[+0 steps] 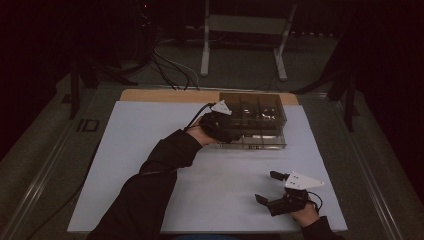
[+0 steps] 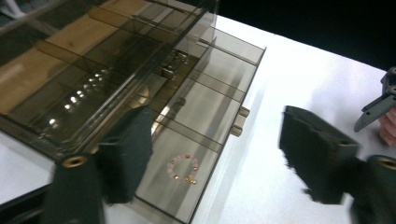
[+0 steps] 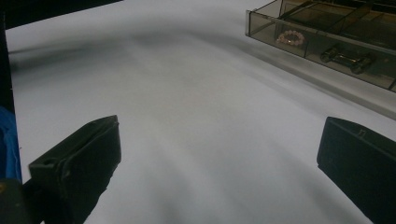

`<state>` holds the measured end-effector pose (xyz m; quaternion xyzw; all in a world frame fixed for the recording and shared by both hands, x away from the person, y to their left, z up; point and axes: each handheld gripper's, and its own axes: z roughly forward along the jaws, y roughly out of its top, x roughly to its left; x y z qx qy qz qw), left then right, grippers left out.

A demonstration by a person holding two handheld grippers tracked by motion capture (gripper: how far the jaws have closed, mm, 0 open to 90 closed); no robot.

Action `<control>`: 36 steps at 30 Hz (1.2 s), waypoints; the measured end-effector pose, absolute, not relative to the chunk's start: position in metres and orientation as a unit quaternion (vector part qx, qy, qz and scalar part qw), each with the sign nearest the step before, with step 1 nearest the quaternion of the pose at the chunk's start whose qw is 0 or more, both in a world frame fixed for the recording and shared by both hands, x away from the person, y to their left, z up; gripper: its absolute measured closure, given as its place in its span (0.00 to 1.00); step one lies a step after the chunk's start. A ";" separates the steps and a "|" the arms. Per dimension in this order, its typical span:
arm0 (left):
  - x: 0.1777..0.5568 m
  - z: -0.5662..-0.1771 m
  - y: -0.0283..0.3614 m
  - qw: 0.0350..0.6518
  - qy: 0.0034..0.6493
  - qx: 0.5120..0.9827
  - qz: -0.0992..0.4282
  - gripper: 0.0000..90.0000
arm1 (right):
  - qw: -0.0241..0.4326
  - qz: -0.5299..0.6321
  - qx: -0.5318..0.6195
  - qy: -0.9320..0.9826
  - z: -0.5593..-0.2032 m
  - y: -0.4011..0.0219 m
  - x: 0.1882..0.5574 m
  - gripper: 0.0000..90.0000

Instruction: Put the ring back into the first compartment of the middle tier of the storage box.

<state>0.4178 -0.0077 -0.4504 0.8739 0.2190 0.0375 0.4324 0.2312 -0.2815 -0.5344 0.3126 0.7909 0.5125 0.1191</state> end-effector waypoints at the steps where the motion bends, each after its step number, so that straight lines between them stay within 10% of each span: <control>1: 0.418 -0.450 -0.008 0.432 0.219 0.874 0.037 0.25 | 0.119 0.512 0.313 0.791 -0.534 -0.282 0.231 0.00; 12: 0.416 -0.447 0.007 0.430 0.215 0.876 0.016 0.01 | 0.121 0.510 0.313 0.792 -0.535 -0.282 0.230 0.00; 36: 0.410 -0.441 0.041 0.440 0.203 0.874 0.032 0.01 | 0.116 0.510 0.309 0.795 -0.534 -0.279 0.231 0.00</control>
